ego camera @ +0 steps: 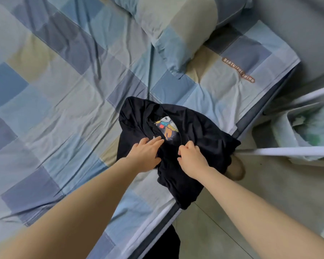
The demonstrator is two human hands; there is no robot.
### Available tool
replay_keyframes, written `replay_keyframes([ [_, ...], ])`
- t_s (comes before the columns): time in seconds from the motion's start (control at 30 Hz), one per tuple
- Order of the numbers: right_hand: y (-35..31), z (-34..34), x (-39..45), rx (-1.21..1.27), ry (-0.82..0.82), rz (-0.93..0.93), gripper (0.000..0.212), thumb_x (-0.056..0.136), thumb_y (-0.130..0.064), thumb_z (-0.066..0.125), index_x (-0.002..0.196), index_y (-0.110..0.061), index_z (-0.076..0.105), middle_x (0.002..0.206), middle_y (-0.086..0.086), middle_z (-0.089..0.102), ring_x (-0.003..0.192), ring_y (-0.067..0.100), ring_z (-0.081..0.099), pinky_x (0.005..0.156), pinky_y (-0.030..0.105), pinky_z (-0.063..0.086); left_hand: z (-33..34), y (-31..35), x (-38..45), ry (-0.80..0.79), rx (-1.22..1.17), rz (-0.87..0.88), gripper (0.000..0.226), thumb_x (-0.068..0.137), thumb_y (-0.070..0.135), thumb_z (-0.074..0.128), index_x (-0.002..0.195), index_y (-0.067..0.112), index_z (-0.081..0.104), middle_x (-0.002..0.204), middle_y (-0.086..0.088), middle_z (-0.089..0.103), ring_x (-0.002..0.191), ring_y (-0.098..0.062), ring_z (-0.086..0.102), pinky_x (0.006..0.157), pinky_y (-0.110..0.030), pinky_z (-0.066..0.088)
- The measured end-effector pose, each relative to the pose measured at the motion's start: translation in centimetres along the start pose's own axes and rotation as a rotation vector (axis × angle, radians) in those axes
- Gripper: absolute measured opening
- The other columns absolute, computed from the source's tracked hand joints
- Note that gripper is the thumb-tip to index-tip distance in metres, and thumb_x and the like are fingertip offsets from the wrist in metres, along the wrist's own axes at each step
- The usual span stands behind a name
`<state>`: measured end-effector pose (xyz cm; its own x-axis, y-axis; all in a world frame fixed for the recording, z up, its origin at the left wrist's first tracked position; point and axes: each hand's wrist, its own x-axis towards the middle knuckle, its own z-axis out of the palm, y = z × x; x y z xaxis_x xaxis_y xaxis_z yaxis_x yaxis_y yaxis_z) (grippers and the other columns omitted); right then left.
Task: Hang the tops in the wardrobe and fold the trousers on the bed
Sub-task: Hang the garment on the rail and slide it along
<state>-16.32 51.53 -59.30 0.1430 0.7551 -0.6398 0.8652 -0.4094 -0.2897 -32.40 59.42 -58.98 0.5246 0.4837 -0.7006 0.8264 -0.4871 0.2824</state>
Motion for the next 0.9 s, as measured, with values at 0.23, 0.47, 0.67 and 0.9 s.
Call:
replay_keyframes([
  [0.23, 0.7, -1.0, -3.6, 0.269, 0.173, -0.109, 0.007, 0.095, -0.025, 0.053, 0.095, -0.019, 0.05, 0.119, -0.002, 0.034, 0.104, 0.021, 0.039, 0.088, 0.029, 0.04, -0.3, 1.5, 1.7, 0.026, 0.275, 0.068, 0.041, 0.091, 0.038, 0.055, 0.13, 0.026, 0.049, 0.122, 0.005, 0.05, 0.128, -0.028, 0.031, 0.105, -0.054, 0.018],
  [0.47, 1.1, -8.9, -9.6, 0.39, -0.013, -0.303, 0.004, 0.093, -0.031, 0.047, 0.096, -0.033, 0.05, 0.117, -0.038, 0.041, 0.117, 0.007, 0.03, 0.095, 0.031, 0.027, -3.6, -2.3, -2.8, 0.143, 0.312, -0.056, 0.046, 0.092, 0.052, 0.051, 0.135, 0.036, 0.048, 0.125, 0.012, 0.051, 0.123, -0.023, 0.037, 0.1, -0.044, 0.03],
  [0.67, -1.4, -14.1, -17.4, 0.232, 0.148, -0.337, 0.009, 0.099, -0.037, 0.04, 0.091, -0.035, 0.043, 0.09, -0.021, 0.047, 0.099, 0.004, 0.034, 0.086, 0.026, 0.032, -10.8, -3.7, -12.1, 0.282, 0.231, 0.076, 0.03, 0.1, 0.034, 0.047, 0.128, 0.034, 0.058, 0.126, 0.019, 0.057, 0.113, -0.015, 0.054, 0.085, -0.029, 0.044],
  [0.9, -5.0, -20.1, -27.1, 0.185, 0.129, -0.267, 0.017, 0.088, -0.055, 0.051, 0.08, -0.044, 0.041, 0.086, -0.016, 0.042, 0.086, -0.007, 0.039, 0.067, 0.023, 0.033, -19.6, -1.5, -26.0, 0.13, -0.3, 0.17, 0.028, 0.093, 0.016, 0.062, 0.069, 0.028, 0.065, 0.058, 0.012, 0.053, 0.057, -0.004, 0.047, 0.054, -0.015, 0.035],
])
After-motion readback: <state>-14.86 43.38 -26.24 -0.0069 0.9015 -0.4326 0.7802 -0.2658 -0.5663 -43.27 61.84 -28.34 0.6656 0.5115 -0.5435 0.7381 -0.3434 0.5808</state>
